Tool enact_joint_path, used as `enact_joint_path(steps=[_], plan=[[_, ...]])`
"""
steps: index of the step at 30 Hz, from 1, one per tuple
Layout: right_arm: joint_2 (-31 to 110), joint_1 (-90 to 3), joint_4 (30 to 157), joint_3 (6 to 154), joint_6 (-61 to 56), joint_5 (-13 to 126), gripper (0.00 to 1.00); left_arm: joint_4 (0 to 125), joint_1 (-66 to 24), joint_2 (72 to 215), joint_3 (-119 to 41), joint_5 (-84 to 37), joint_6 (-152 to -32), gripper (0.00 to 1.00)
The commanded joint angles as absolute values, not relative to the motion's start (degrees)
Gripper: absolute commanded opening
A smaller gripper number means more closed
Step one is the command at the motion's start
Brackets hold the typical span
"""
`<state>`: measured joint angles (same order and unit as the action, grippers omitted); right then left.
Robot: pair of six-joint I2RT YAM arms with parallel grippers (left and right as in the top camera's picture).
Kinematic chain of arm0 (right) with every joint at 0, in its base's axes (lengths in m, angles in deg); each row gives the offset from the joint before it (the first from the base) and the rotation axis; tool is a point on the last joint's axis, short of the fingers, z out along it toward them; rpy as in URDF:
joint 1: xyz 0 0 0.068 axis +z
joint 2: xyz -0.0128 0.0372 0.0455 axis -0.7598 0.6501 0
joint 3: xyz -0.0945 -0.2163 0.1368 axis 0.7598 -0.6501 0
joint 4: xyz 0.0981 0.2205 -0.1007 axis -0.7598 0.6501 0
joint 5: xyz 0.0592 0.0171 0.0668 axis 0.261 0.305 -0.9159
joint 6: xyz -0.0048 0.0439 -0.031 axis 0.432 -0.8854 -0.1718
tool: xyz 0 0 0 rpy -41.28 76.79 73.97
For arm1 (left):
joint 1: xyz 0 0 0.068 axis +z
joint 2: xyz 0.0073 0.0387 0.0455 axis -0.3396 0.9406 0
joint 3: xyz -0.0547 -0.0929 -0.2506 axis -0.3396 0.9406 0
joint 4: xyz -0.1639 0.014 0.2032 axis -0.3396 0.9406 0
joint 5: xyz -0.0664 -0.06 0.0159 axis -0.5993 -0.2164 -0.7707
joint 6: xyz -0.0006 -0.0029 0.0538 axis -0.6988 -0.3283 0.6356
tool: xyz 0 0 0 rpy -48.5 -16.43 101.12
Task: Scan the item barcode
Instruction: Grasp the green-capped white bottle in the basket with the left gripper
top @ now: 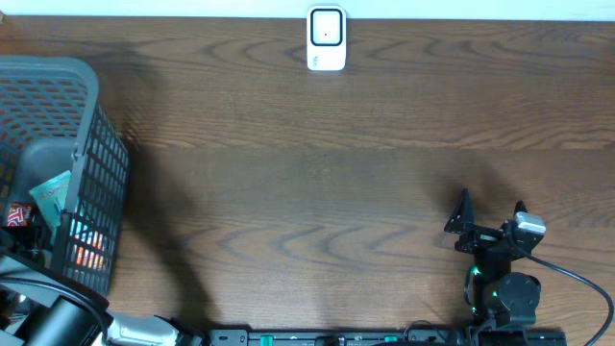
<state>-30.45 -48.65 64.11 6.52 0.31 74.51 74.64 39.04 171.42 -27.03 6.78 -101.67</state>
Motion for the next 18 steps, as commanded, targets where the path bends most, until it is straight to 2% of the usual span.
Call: enact_joint_path(steps=[1, 8, 13, 18], plan=[[-30.45, -49.09, 64.22, 6.39, 1.1, 74.4, 0.99, 76.89, 39.22, 170.39, -29.5, 2.67, -101.33, 0.69], [-30.45, -49.09, 64.22, 6.39, 1.1, 74.4, 0.99, 81.83, 39.22, 161.65, -41.11, -8.04, -100.19, 0.68], [-30.45, -49.09, 64.22, 6.39, 1.1, 74.42, 0.99, 82.66, 38.89, 152.56, -49.61, -21.64, -100.21, 0.68], [-30.45, -49.09, 64.22, 6.39, 1.1, 74.42, 0.99, 78.03, 32.2, 142.79, -51.64, -37.26, -97.41, 0.68]])
